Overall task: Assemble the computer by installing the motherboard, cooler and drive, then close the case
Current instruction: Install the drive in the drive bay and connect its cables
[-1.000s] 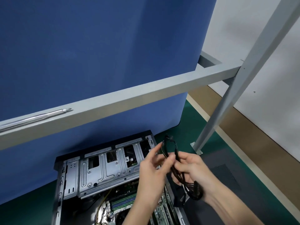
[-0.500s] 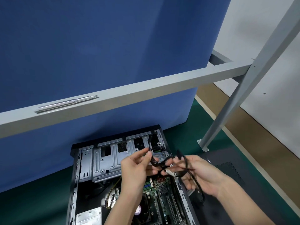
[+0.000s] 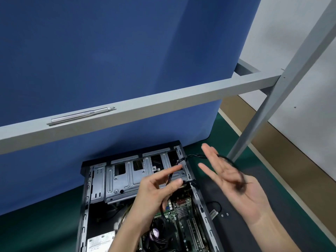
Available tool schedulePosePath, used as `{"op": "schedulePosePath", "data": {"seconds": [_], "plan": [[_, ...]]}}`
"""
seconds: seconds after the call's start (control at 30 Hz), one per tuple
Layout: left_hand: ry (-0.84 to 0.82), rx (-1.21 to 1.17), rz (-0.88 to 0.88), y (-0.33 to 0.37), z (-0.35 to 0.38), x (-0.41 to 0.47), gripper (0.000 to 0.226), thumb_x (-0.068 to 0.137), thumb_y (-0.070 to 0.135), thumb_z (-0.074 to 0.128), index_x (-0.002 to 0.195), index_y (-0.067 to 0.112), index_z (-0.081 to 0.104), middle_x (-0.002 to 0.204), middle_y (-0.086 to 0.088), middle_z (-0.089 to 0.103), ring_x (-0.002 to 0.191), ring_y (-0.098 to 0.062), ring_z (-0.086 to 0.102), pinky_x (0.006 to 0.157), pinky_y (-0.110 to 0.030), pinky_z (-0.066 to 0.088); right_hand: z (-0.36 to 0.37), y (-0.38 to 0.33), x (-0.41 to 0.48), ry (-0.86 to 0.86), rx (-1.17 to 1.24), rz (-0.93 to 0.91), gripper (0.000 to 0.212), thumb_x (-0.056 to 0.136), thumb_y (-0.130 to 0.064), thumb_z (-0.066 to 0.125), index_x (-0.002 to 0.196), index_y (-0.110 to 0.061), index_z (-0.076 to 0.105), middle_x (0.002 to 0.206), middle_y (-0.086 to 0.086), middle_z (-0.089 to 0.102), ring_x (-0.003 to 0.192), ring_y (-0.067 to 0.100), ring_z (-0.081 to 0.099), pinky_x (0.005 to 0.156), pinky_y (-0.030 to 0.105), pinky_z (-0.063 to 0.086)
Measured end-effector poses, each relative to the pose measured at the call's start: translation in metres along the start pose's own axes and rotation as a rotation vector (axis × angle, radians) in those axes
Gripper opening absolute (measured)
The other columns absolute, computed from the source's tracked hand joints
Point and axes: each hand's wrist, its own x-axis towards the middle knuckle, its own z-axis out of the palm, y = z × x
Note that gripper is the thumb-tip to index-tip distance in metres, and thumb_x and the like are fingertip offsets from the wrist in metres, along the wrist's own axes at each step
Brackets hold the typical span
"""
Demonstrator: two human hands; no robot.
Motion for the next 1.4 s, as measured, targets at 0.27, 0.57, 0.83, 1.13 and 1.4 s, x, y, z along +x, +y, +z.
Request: {"op": "schedulePosePath", "data": {"seconds": [0.27,0.57,0.83,1.13,1.4], "plan": [[-0.049,0.156,0.036,0.003,-0.005,-0.008,0.024,0.086,0.046,0.055,0.085,0.026,0.068,0.091,0.005,0.062,0.089,-0.007,0.063,0.085,-0.019,0.046,-0.003,0.001,0.007,0.503,-1.361,-0.311,0.069,0.096,-0.054,0.031,0.066,-0.003,0.067,0.092,0.007,0.072,0.091,0.015,0.068,0.073,0.029,0.054],[0.405,-0.566,-0.031,-0.010,-0.030,-0.004,0.017,0.098,0.014,0.043,0.105,0.004,0.056,0.062,-0.005,0.052,0.055,-0.019,0.058,0.062,-0.034,0.055,-0.020,-0.067,0.003,0.875,-0.689,-0.168,0.054,0.082,-0.062,0.060,0.075,-0.018,0.030,0.047,-0.008,0.017,0.030,0.005,0.014,0.029,0.015,0.011],[0.653,-0.693,-0.130,-0.025,-0.075,-0.007,0.018,0.101,0.018,0.038,0.108,0.009,0.052,0.047,0.008,0.033,0.036,-0.004,0.026,0.035,-0.018,0.022,-0.040,-0.123,-0.009,0.920,-0.543,-0.433,0.035,0.104,-0.040,0.031,0.088,-0.012,0.046,0.041,-0.008,0.023,0.041,0.005,0.006,0.029,0.019,0.012],[0.197,-0.211,-0.240,-0.012,-0.044,-0.008,0.033,0.088,0.031,0.054,0.099,0.005,0.070,0.048,0.004,0.036,0.039,-0.009,0.022,0.038,-0.016,0.021,-0.020,-0.005,0.003,0.597,-0.863,0.133,0.031,0.087,-0.027,0.057,0.099,-0.002,0.070,0.053,0.001,0.040,0.034,0.002,0.014,0.032,0.012,0.009],[-0.271,-0.006,-0.202,-0.010,-0.033,-0.026,0.036,0.093,0.040,0.053,0.083,0.010,0.070,0.049,0.004,0.032,0.045,-0.010,0.022,0.043,-0.018,0.019,-0.034,0.091,-0.009,0.399,-0.980,0.295,0.026,0.087,-0.024,0.067,0.092,0.002,0.066,0.067,0.017,0.057,0.030,0.006,0.024,0.031,0.014,0.018]]}}
